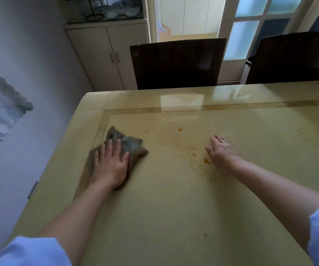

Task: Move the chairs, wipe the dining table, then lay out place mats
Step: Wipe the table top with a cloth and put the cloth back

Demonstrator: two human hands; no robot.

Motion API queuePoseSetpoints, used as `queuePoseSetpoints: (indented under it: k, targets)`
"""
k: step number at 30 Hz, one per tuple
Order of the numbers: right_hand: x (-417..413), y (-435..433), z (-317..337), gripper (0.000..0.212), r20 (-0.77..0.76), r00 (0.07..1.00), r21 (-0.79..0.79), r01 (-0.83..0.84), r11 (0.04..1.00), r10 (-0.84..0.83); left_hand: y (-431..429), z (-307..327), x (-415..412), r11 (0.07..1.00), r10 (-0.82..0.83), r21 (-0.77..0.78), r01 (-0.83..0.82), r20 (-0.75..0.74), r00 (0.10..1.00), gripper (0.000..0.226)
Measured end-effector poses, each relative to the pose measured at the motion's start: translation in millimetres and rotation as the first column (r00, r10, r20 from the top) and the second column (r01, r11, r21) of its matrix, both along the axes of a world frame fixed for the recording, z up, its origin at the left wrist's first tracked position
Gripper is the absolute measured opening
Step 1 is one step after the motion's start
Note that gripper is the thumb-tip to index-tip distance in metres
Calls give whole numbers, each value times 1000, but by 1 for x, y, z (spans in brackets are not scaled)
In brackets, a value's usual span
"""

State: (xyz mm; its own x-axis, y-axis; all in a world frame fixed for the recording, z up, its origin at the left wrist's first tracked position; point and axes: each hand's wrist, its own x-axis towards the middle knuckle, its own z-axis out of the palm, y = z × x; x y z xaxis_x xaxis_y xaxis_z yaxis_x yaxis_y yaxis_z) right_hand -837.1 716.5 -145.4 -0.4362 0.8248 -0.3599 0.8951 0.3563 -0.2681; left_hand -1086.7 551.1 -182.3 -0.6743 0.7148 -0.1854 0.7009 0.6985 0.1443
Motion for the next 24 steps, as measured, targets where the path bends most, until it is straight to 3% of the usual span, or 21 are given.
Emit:
queuePoseSetpoints:
  k: [2,4,6,8,11,14,19,22,24]
  targets:
    - [1,11,-2,50,-20,1000,-37,22,999,-23,6,1,-17,969,246,-7,-246,-21,969,61]
    - [2,21,-1,45,-56,996,-43,63,997,-65,33,1,-11,933,359,-5,-359,-5,933,62]
    - [6,26,-1,43,-72,992,-41,102,994,-105,71,-2,16,971,239,4,-239,2,971,62]
    - [7,30,-4,41,-93,989,-39,110,993,-113,106,-5,61,999,-16,31,15,19,1000,61]
    - [5,30,-5,44,-114,980,-50,158,986,-163,128,-1,127,936,-350,64,346,73,934,60]
    - [0,26,-4,39,-123,973,-46,189,981,-193,116,1,118,905,-426,21,426,82,901,59]
    - [-4,18,5,40,-38,984,11,176,984,-175,51,1,-9,998,-57,6,57,35,998,60]
    - [-4,20,6,41,-34,985,28,169,985,-168,32,0,-47,965,264,-14,-264,7,965,62]
    - [-7,18,5,43,-17,986,24,168,985,-168,54,2,-30,935,354,-11,-354,6,935,62]
